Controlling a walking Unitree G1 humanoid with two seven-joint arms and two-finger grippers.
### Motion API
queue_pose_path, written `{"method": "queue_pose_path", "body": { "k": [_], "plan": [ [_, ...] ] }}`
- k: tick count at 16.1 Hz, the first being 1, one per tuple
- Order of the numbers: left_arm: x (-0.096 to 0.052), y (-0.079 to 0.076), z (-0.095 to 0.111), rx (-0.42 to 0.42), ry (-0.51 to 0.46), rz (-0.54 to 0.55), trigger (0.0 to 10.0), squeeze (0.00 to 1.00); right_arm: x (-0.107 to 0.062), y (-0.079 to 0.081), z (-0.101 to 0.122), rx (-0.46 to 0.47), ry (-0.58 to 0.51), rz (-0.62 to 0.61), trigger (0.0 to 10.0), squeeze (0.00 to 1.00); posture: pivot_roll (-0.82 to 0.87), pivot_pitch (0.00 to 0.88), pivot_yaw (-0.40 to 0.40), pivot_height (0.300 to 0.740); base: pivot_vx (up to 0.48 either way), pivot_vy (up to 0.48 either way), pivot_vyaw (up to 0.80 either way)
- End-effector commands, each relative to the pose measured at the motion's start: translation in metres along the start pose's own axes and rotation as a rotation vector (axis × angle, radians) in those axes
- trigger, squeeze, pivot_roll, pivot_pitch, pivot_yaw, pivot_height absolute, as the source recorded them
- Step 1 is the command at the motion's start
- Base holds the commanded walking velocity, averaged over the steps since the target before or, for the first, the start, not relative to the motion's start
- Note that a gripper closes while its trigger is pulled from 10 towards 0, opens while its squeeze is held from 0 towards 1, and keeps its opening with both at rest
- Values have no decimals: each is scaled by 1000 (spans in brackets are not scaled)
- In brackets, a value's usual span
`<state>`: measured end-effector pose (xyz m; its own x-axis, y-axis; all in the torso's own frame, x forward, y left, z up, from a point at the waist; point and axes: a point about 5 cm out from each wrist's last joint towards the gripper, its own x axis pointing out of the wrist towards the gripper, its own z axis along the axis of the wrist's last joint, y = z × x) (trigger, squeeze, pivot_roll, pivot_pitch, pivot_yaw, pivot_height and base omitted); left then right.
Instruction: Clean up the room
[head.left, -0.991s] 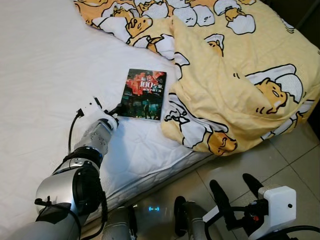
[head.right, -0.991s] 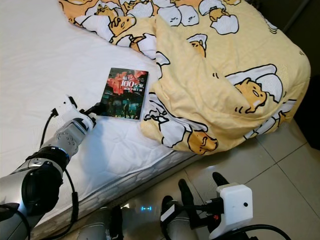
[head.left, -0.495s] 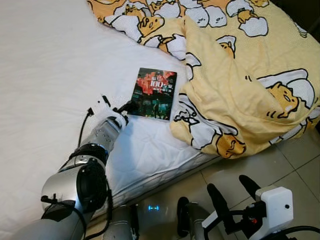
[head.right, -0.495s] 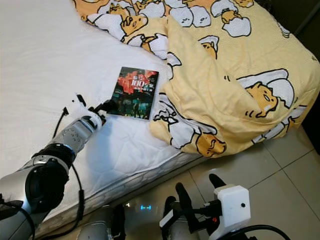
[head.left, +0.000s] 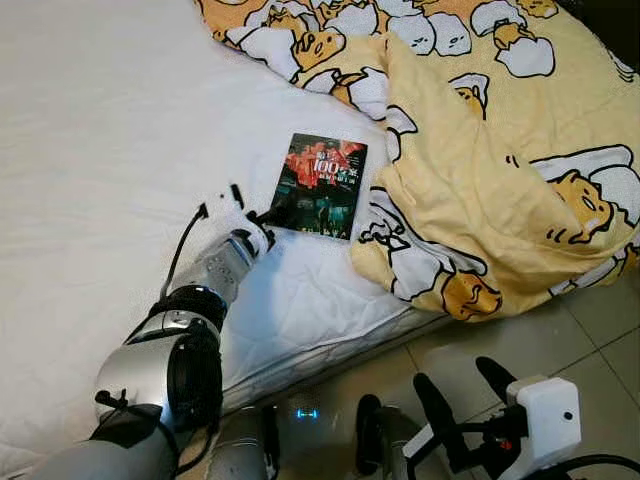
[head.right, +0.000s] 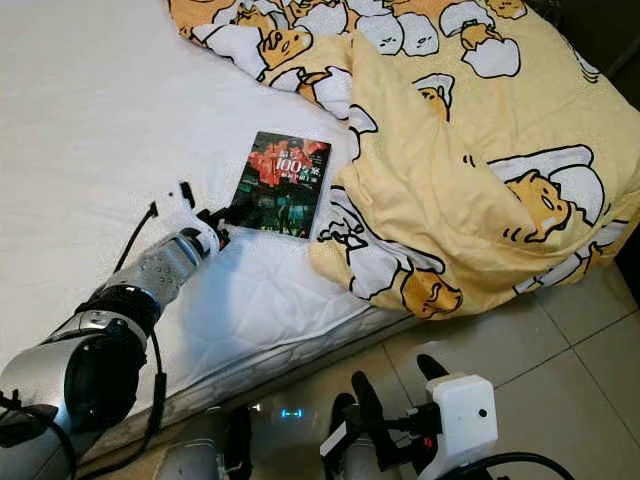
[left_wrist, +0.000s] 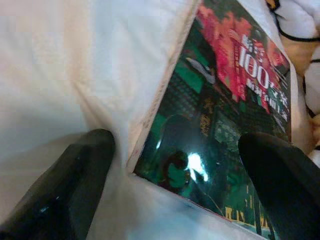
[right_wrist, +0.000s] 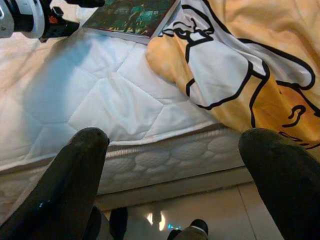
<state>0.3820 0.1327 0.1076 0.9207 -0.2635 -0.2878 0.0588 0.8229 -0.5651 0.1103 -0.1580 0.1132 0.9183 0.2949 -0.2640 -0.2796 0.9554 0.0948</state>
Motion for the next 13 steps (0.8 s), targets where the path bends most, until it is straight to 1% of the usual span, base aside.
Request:
{"method": "queue_pose_path", "body": {
  "k": [1, 3, 4, 6, 7, 8, 9, 10, 11, 13],
  "plan": [
    [2, -9, -13, 9, 45, -55, 10000, 0, -3, 1, -6, 6, 28, 6, 10000, 0, -266, 285, -7, 710, 0, 0, 0],
    [1, -9, -12, 10, 29, -64, 10000, 0, -2, 1, -7, 6, 29, 10, 10000, 0, -262, 281, -5, 710, 0, 0, 0],
    [1, -10, -13, -27, 34, -72, 10000, 0, -1, 1, -8, 6, 29, 12, 10000, 0, -260, 278, -6, 710, 0, 0, 0],
    [0, -11, -31, -54, 96, -69, 10000, 0, -1, 1, -10, 5, 34, 22, 10000, 0, -256, 274, -7, 710, 0, 0, 0],
    [0, -11, -34, -62, 105, -65, 10000, 0, 0, 1, -10, 5, 34, 23, 10000, 0, -257, 273, -9, 710, 0, 0, 0],
    [-2, -6, -48, -137, 133, -28, 10000, 0, -1, 2, -11, 4, 37, 26, 10000, 0, -257, 273, -9, 710, 0, 0, 0],
    [-2, -6, -50, -174, 135, -22, 10000, 0, -1, 2, -11, 4, 39, 26, 10000, 0, -268, 273, -12, 710, 0, 0, 0],
    [-2, -8, -50, -192, 132, -27, 10000, 0, -2, 1, -11, 3, 40, 25, 10000, 0, -268, 273, -12, 710, 0, 0, 0],
    [0, -14, -50, -212, 133, -48, 10000, 0, -4, 0, -12, 2, 44, 21, 10000, 0, -268, 273, -12, 710, 0, 0, 0],
    [-2, -13, -58, -209, 148, -33, 10000, 0, -3, 1, -13, 2, 46, 23, 10000, 0, -266, 269, -14, 710, 0, 0, 0]
  ]
}}
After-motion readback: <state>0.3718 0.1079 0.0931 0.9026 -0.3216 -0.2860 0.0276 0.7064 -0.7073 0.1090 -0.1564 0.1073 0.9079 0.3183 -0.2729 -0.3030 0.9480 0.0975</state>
